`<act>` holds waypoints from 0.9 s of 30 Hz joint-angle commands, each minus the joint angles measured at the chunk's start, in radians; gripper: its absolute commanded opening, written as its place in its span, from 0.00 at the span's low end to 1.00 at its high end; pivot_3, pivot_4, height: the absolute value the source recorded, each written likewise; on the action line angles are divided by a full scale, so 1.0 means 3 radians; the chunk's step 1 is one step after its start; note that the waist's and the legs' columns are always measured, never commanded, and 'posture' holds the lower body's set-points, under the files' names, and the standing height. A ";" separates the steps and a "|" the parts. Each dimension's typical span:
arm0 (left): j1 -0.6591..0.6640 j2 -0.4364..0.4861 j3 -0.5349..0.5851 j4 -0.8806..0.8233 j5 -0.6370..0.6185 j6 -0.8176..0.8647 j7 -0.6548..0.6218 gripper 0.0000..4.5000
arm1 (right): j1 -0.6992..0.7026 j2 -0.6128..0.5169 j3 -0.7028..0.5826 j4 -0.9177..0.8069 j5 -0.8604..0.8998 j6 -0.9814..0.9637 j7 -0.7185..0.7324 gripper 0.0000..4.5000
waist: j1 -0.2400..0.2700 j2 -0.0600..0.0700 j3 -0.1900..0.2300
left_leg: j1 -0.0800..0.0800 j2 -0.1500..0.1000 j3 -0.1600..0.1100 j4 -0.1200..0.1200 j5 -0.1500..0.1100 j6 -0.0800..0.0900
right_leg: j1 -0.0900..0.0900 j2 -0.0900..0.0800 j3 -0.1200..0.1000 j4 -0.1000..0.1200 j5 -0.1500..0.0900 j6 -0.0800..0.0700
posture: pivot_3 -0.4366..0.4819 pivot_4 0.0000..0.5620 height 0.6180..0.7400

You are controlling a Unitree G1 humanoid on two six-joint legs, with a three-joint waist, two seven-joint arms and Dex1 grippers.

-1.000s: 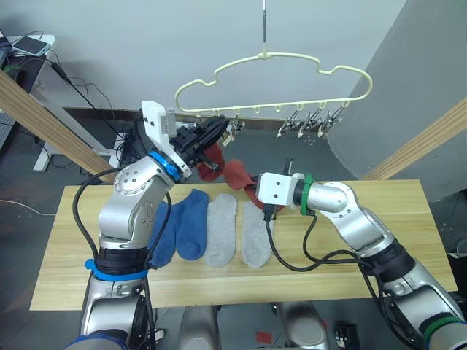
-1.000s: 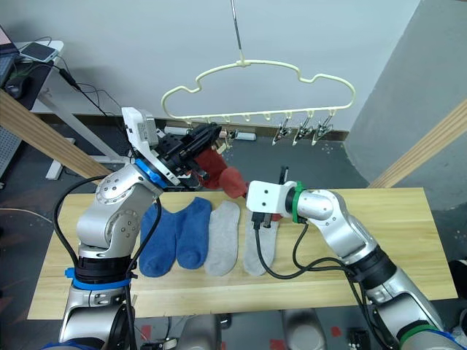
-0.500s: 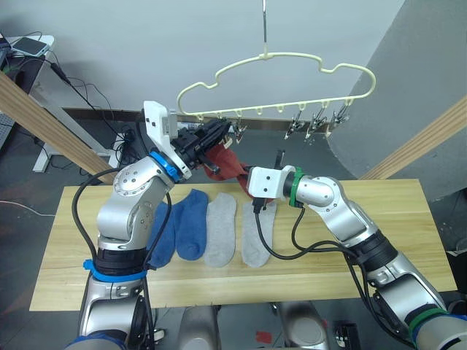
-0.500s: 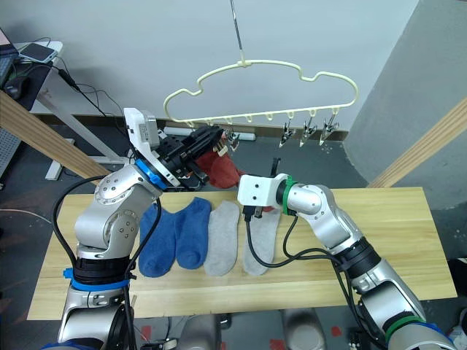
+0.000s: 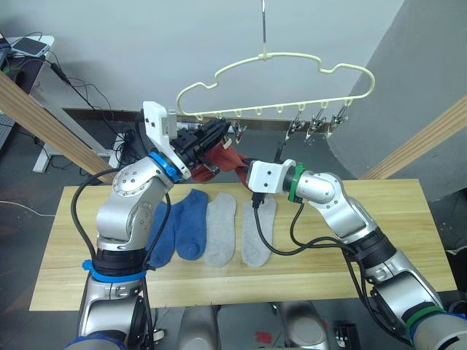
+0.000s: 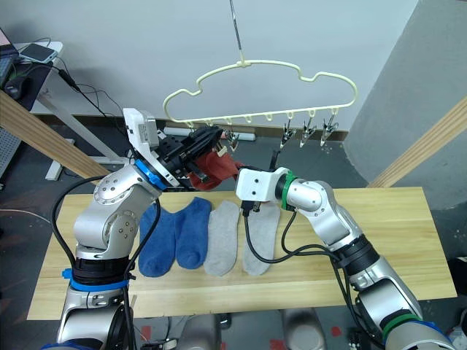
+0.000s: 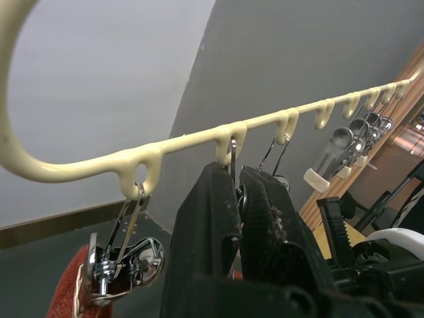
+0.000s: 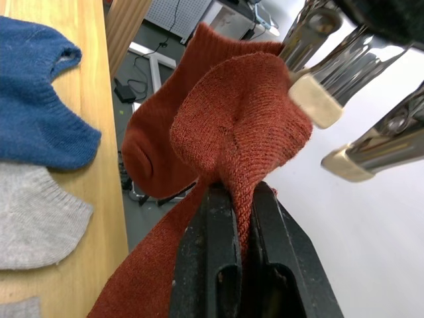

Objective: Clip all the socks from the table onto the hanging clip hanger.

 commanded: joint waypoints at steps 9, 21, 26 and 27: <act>-0.0031 0.0015 0.0072 -0.0103 -0.0081 0.0005 -0.0006 0.02 | 0.0089 0.0009 -0.0016 -0.0126 -0.0019 -0.0070 0.0029 0.00 | 0.0001 0.0000 0.0000 | 0.0000 0.0000 0.0000 0.0001 0.0000 0.0000 | 0.0000 0.0000 0.0000 0.0001 0.0000 0.0000 | 0.19 0.65 0.93; -0.0058 0.0025 0.0089 -0.0093 -0.0126 0.0070 -0.0003 0.02 | 0.0315 0.0188 -0.0110 0.0045 -0.0069 -0.0510 -0.0537 0.00 | -0.0005 0.0000 0.0000 | 0.0001 0.0000 0.0000 0.0002 0.0000 0.0000 | 0.0000 0.0000 0.0001 0.0006 0.0000 0.0000 | 0.18 0.65 0.93; -0.0065 0.0017 0.0092 -0.0101 -0.0122 0.0089 -0.0003 0.02 | 0.0231 0.0254 -0.0104 0.0213 -0.0107 -0.0660 -0.0666 0.00 | -0.0004 0.0000 0.0000 | 0.0001 0.0000 0.0001 0.0002 0.0001 -0.0001 | 0.0000 0.0000 0.0000 0.0007 0.0000 0.0000 | 0.19 0.64 0.93; -0.0066 0.0016 0.0092 -0.0103 -0.0122 0.0090 -0.0004 0.02 | 0.0217 0.0267 -0.0099 0.0244 -0.0113 -0.0684 -0.0682 0.00 | -0.0005 0.0000 0.0000 | 0.0001 0.0000 0.0001 0.0002 0.0001 -0.0001 | 0.0000 0.0000 0.0000 0.0007 0.0000 0.0000 | 0.19 0.64 0.93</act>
